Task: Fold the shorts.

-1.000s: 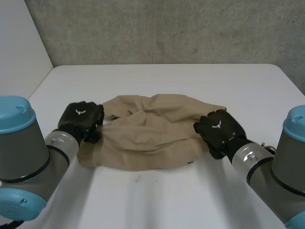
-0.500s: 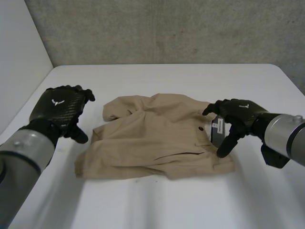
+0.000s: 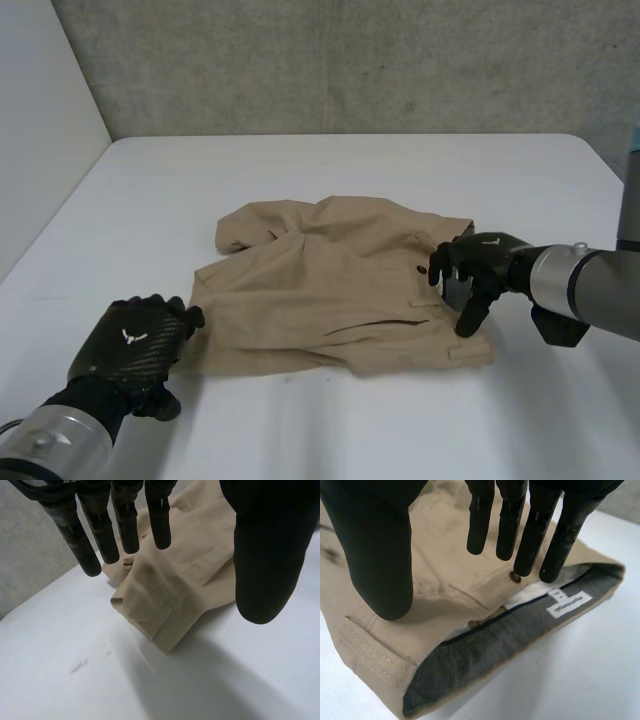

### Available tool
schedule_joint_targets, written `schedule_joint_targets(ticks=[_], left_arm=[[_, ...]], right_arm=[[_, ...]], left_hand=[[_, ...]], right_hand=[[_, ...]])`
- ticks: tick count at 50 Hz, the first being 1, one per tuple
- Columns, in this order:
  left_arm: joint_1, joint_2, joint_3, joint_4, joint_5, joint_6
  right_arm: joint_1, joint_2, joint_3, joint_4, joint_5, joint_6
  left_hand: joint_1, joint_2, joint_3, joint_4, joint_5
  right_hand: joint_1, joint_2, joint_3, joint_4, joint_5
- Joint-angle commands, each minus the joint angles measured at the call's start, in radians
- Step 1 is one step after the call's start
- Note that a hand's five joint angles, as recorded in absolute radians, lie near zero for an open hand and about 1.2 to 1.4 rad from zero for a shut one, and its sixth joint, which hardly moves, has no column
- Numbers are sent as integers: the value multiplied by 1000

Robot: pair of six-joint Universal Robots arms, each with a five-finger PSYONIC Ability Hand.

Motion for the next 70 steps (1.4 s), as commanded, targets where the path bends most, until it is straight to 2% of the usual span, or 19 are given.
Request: schedule_joint_targets(ticks=[1, 7, 16, 25, 29, 30, 31, 34, 37, 40, 45, 52, 53, 54, 59, 64, 70], left_arm=[[13, -97, 11, 102, -4, 2], [14, -186, 46, 178, -21, 13], [15, -282, 114, 185, -62, 16], [15, -338, 134, 221, -62, 17], [17, -348, 138, 244, -62, 17], [17, -349, 138, 247, -61, 17], [18, -352, 140, 250, -61, 17], [18, -358, 144, 250, -61, 22], [20, -368, 158, 250, -59, 49], [32, -366, 178, 245, -58, 91], [56, -314, 220, 231, -50, 141], [56, -197, 253, 179, -7, 141], [56, -193, 250, 165, 2, 140], [49, -190, 240, 127, 23, 131], [44, -182, 192, -2, 80, 51], [46, -185, 145, -46, 109, -35], [56, -196, 94, -13, 109, -53]], right_arm=[[34, 43, -21, 24, 9, -73], [41, 52, 0, 20, 5, -75], [55, 46, 62, 11, 3, -79], [57, 14, 155, -95, 6, -79], [57, -2, 194, -152, 6, -81], [58, -9, 207, -179, 9, -82], [58, -11, 211, -187, 9, -82], [60, -20, 218, -206, 25, -84], [68, -34, 214, -206, 51, -98], [83, -57, 206, -209, 72, -122], [94, -175, 180, -210, 118, -188], [98, -278, 172, -219, 129, -184], [98, -278, 177, -219, 130, -184], [101, -276, 181, -221, 130, -182], [133, -212, 206, -239, 156, -174], [152, -164, 215, -279, 222, -173], [146, -164, 215, -313, 233, -155]], left_hand=[[91, 87, 95, 92, 82], [115, 110, 119, 116, 105], [188, 184, 192, 189, 179], [299, 295, 304, 300, 290], [481, 477, 485, 482, 472], [528, 524, 532, 529, 519], [616, 611, 620, 617, 606], [699, 694, 703, 699, 689], [980, 975, 984, 980, 970], [980, 976, 984, 981, 971], [980, 976, 984, 981, 971], [980, 976, 984, 981, 971], [934, 930, 938, 935, 925], [757, 752, 761, 757, 747], [341, 337, 345, 342, 332], [235, 231, 239, 236, 226], [241, 236, 245, 242, 231]], right_hand=[[203, 120, 118, 122, 146], [212, 129, 126, 131, 155], [215, 132, 129, 134, 158], [242, 158, 156, 160, 184], [534, 451, 448, 453, 477], [811, 728, 726, 730, 754], [895, 812, 810, 814, 838], [925, 841, 839, 843, 867], [925, 841, 839, 843, 867], [925, 841, 839, 843, 867], [925, 841, 839, 843, 867], [925, 841, 839, 843, 867], [925, 841, 839, 843, 867], [925, 841, 839, 843, 867], [925, 841, 839, 843, 867], [925, 841, 839, 843, 867], [925, 841, 839, 843, 867]])
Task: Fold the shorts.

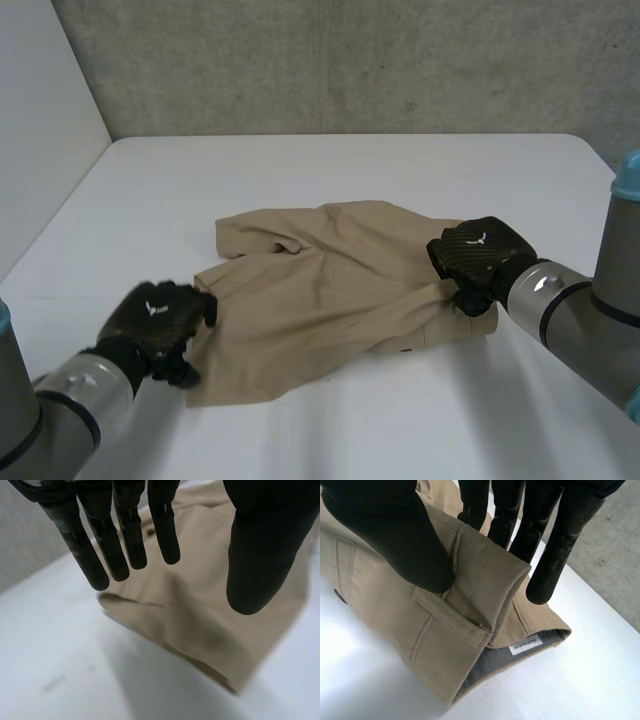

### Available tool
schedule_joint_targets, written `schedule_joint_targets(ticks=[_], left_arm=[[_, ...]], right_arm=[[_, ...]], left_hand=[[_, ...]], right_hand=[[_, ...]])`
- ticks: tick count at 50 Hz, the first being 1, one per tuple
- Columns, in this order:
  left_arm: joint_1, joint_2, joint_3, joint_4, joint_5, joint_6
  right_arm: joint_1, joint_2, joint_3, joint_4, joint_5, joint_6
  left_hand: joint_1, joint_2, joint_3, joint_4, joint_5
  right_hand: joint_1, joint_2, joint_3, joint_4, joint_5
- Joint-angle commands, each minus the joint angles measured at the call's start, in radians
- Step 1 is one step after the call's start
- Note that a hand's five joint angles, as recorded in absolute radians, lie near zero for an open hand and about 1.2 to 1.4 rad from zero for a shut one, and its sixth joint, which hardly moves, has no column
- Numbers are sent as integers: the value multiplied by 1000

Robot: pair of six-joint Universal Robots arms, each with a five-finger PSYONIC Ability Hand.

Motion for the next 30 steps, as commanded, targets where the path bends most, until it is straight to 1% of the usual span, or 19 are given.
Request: schedule_joint_targets(ticks=[1, 6, 11, 19, 30], left_arm=[[10, -14, -70, 30, 8, -46], [13, -20, -87, 73, 8, -47], [13, -78, -77, 110, 0, -47], [13, -157, -51, 135, -2, -41], [7, -177, -46, 153, -3, -38]], right_arm=[[-1, 23, 4, -52, 39, 25], [-2, 23, 6, -52, 37, 41], [2, 23, 13, -54, 36, 45], [7, 23, 22, -55, 36, 45], [7, 24, 26, -57, 34, 45]], left_hand=[[55, 58, 56, 60, 67], [64, 67, 64, 69, 76], [52, 55, 53, 57, 64], [46, 49, 47, 51, 58], [52, 55, 53, 57, 64]], right_hand=[[423, 220, 231, 209, 249], [423, 220, 231, 209, 249], [423, 220, 231, 209, 249], [423, 220, 231, 209, 249], [423, 220, 231, 209, 249]])
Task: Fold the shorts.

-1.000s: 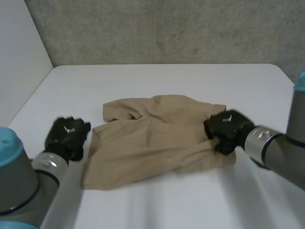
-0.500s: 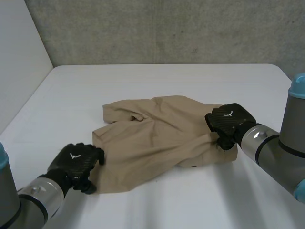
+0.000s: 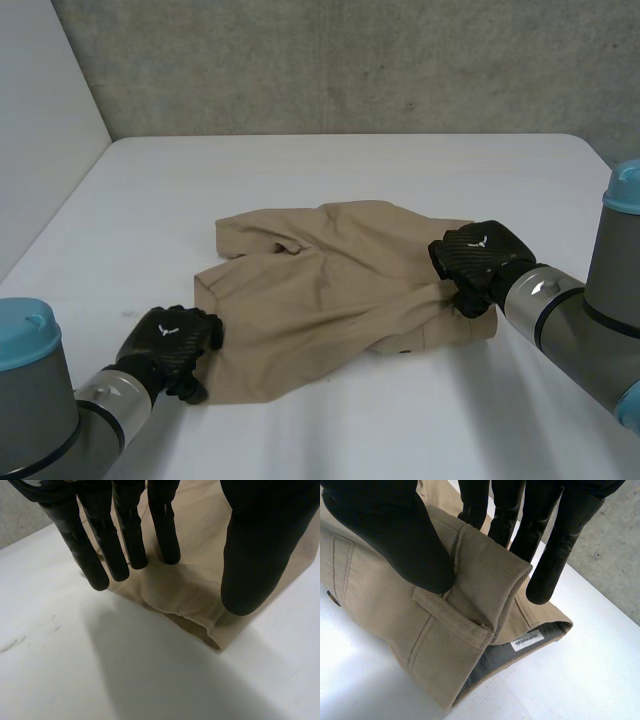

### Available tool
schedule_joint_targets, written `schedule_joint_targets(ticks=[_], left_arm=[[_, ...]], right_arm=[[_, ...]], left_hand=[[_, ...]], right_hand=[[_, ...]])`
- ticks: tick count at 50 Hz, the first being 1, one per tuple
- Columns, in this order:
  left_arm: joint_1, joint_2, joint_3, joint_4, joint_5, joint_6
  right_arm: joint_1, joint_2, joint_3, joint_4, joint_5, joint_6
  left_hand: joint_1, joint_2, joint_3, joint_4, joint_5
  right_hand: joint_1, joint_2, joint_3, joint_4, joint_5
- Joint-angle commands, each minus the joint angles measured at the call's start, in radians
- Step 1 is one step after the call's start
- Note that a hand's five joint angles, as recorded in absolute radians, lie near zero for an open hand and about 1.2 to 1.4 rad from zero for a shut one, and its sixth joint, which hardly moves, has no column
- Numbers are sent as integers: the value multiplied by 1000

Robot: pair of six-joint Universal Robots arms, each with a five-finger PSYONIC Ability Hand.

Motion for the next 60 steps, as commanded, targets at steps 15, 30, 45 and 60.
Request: schedule_joint_targets(ticks=[15, 30, 45, 60], left_arm=[[-16, -53, 2, 39, -4, 4], [-30, -42, 2, 54, -7, 9], [-51, 462, 301, -214, -4, 60], [31, 458, 724, -309, -5, -20]], right_arm=[[0, 4, 2, -10, 0, 0], [-12, 1, -1, -8, -2, -3], [-14, -236, -176, 153, 6, -154], [-37, -349, -408, 163, 11, -155]], left_hand=[[143, 150, 145, 150, 159], [789, 796, 791, 796, 805], [789, 796, 791, 796, 805], [789, 796, 791, 796, 805]], right_hand=[[418, 220, 226, 209, 249], [418, 220, 226, 209, 249], [418, 220, 226, 209, 249], [418, 220, 226, 209, 249]])
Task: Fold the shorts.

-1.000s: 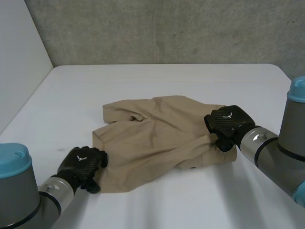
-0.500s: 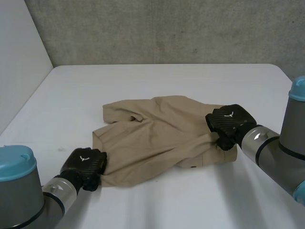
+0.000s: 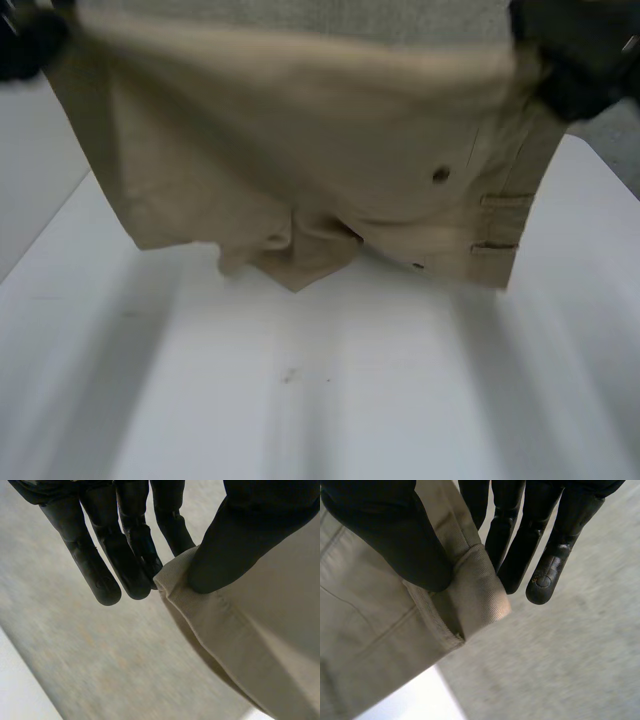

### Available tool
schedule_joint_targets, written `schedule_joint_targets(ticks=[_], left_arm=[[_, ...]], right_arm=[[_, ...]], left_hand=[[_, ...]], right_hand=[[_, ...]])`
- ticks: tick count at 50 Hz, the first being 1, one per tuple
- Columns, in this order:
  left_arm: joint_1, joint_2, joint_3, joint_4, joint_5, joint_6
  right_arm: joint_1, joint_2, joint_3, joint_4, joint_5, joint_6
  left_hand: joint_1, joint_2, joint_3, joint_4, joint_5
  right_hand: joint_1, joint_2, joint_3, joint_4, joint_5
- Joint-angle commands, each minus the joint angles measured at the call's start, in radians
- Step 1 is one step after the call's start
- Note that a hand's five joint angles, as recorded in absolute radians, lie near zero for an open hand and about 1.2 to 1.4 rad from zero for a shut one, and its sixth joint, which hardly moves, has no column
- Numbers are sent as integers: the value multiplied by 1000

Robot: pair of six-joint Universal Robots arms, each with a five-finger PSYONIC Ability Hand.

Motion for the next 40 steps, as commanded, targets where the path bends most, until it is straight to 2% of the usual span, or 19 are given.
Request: schedule_joint_targets(ticks=[1, 9, 15, 18, 22, 25, 28, 29, 32, 33, 36, 37, 40], left_arm=[[15, -116, 102, -20, -1, -55], [-2, -382, 61, -30, -4, -60], [-19, -649, 127, -26, -2, -54], [-25, -784, 229, -21, -7, -51], [-27, -937, 410, -20, -33, -49], [-36, -1027, 595, -18, -67, -49], [-47, -1075, 760, -1, -91, -51], [-50, -1097, 876, 31, -108, -55], [-53, -1104, 1024, 110, -136, -61], [-59, -1098, 1094, 181, -159, -63], [-79, -1075, 1122, 293, -193, -78], [-91, -1037, 1107, 352, -205, -93], [-90, -967, 1063, 416, -206, -118]], right_arm=[[-11, 13, -38, -3, 2, 5], [2, 229, -2, -10, 7, 7], [3, 425, -21, -31, 5, 10], [3, 496, -41, -74, 8, 13], [3, 594, -90, -213, 42, 13], [8, 656, -148, -380, 71, 2], [17, 696, -225, -561, 89, 13], [20, 700, -245, -606, 92, 11], [26, 699, -329, -787, 102, 16], [26, 693, -346, -831, 103, 17], [31, 653, -386, -973, 117, 40], [31, 639, -386, -996, 119, 54], [29, 612, -389, -1013, 128, 115]], left_hand=[[281, 199, 205, 202, 235], [281, 199, 205, 202, 235], [281, 199, 205, 202, 235], [281, 199, 205, 202, 235], [281, 199, 205, 202, 235], [281, 199, 205, 202, 235], [281, 199, 205, 202, 235], [281, 199, 205, 202, 235], [281, 199, 205, 202, 235], [281, 199, 205, 202, 235], [281, 199, 205, 202, 235], [281, 199, 205, 202, 235], [281, 199, 205, 202, 235]], right_hand=[[418, 220, 226, 204, 249], [418, 220, 226, 204, 249], [418, 220, 226, 204, 249], [418, 220, 226, 204, 249], [418, 220, 226, 204, 249], [418, 220, 226, 204, 249], [418, 220, 226, 204, 249], [418, 220, 226, 204, 249], [418, 220, 226, 204, 249], [418, 220, 226, 204, 249], [418, 220, 226, 204, 249], [418, 220, 226, 204, 249], [418, 220, 226, 204, 249]])
